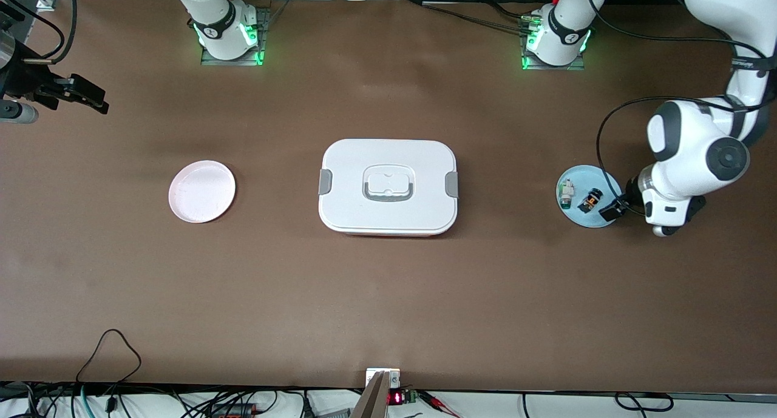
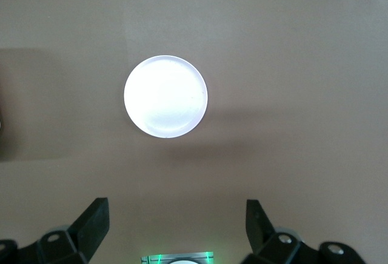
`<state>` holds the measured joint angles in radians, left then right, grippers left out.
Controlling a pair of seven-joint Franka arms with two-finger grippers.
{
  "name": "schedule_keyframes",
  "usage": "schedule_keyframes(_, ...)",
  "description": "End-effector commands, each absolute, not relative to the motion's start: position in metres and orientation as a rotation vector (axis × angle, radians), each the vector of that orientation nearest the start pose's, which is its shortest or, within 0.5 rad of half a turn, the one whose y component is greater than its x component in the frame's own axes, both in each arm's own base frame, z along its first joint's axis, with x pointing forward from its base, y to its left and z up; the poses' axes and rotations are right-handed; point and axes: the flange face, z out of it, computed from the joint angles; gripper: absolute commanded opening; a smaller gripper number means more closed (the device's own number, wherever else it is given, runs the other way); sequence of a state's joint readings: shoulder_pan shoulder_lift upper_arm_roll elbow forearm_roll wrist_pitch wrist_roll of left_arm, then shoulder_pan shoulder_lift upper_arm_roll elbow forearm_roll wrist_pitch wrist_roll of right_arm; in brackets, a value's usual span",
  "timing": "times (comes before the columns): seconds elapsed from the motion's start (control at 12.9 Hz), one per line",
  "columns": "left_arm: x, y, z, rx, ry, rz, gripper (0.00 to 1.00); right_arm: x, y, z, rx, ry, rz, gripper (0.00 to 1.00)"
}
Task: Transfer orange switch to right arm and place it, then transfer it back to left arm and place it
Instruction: 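Move the left gripper down over the black-orange switch on the blue plate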
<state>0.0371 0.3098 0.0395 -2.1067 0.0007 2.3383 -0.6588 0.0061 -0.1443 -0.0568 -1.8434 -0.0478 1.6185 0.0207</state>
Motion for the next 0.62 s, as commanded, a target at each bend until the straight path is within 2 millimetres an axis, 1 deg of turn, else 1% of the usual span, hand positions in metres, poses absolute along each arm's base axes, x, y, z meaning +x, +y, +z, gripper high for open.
schedule_keyframes(0.0,0.542,0.04,0.249,-2.902,-1.186,0.027,1.0,0.498,-0.034,0.583,-3.174,0.119,0.123,1.0)
schedule_keyframes(0.15,0.534,0.038,0.234,-2.91,-1.19,-0.017,1.0,0.498,-0.032,0.583,-3.176,0.114,0.123,1.0)
schedule_keyframes(0.39,0.533,0.035,0.215,-2.909,-1.187,-0.013,1.0,0.498,-0.024,0.587,-3.181,0.088,0.111,1.0)
schedule_keyframes(0.46,0.531,0.033,0.213,-2.91,-1.18,-0.006,1.0,0.497,-0.025,0.587,-3.18,0.093,0.125,1.0)
schedule_keyframes(0.54,0.529,0.033,0.21,-2.909,-1.179,0.001,1.0,0.498,-0.025,0.591,-3.181,0.094,0.111,1.0)
